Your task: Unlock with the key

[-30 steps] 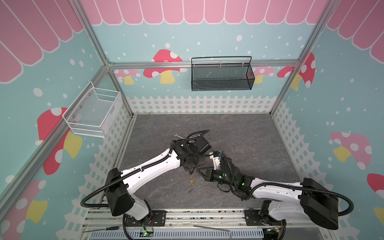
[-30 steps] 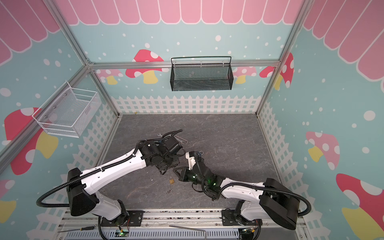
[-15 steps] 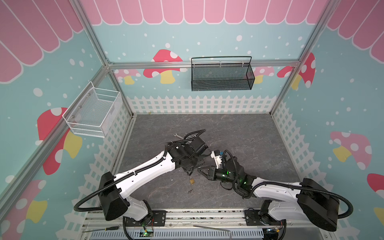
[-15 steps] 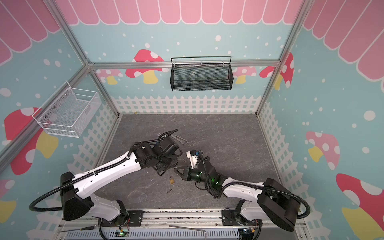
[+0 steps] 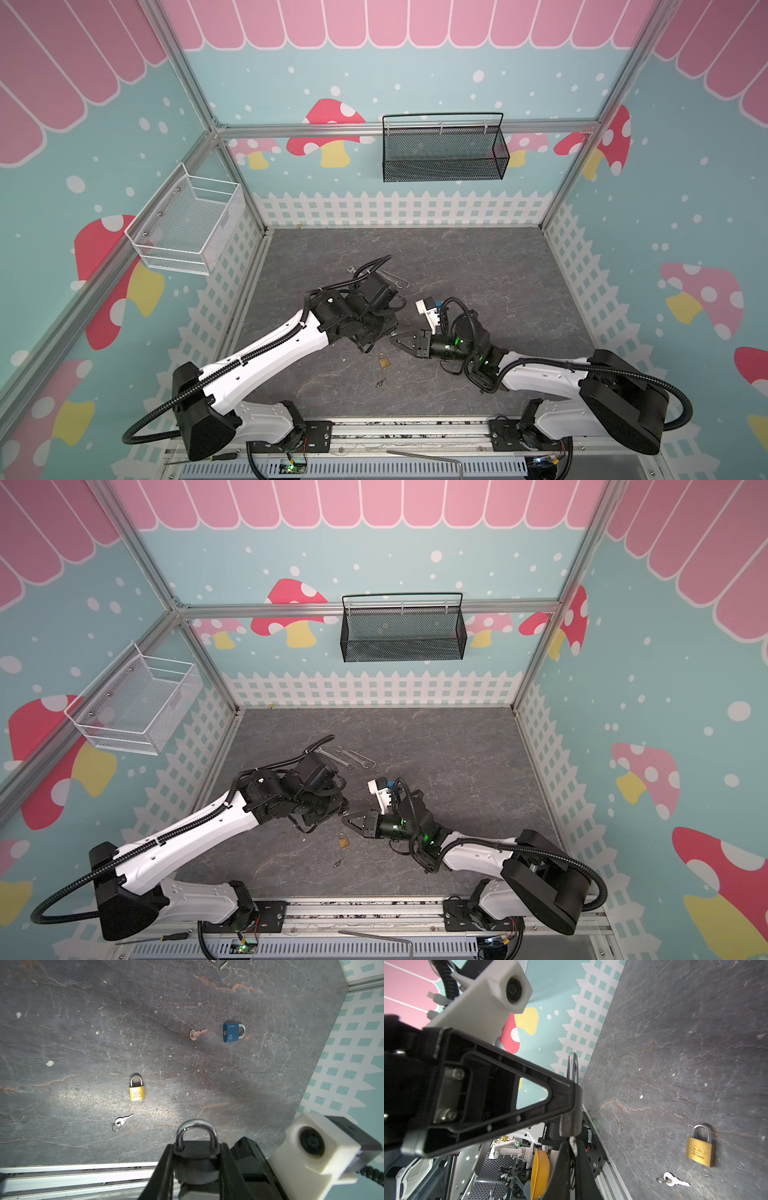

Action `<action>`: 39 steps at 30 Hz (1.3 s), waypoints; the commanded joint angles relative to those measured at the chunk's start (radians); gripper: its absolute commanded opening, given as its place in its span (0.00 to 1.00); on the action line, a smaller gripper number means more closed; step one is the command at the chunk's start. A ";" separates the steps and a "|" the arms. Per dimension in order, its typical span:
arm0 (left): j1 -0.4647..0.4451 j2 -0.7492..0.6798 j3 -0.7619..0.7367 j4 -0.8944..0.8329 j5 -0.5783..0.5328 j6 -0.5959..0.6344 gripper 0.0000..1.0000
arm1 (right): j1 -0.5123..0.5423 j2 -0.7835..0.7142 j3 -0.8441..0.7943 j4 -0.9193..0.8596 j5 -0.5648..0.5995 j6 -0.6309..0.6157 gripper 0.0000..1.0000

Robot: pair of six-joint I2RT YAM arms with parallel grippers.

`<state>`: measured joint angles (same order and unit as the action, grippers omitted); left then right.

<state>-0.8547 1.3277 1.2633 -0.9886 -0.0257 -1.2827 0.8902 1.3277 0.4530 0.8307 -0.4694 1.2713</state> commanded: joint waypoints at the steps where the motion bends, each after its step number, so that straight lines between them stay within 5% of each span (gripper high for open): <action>1: 0.005 0.021 -0.010 -0.080 0.033 0.012 0.00 | 0.007 -0.060 0.125 -0.045 0.037 -0.127 0.00; 8: -0.004 -0.002 -0.036 -0.036 0.031 -0.015 0.00 | -0.007 0.032 0.028 0.414 -0.043 0.065 0.00; 22: 0.011 -0.104 -0.075 0.031 0.001 -0.036 0.00 | -0.010 0.065 0.028 0.599 -0.112 0.188 0.00; 33: 0.048 -0.051 -0.018 -0.006 -0.023 0.036 0.00 | -0.005 -0.074 0.135 -0.114 0.022 -0.212 0.00; 35: 0.055 -0.040 -0.018 -0.012 -0.024 0.054 0.00 | -0.005 -0.066 0.158 -0.220 0.048 -0.272 0.05; 39: 0.073 -0.017 -0.013 -0.048 -0.050 0.103 0.00 | -0.005 -0.082 0.164 -0.360 0.107 -0.358 0.35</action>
<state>-0.7948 1.2980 1.2461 -0.9661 -0.0364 -1.2289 0.8810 1.2861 0.5903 0.5636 -0.4225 1.0325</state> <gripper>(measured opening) 0.274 0.322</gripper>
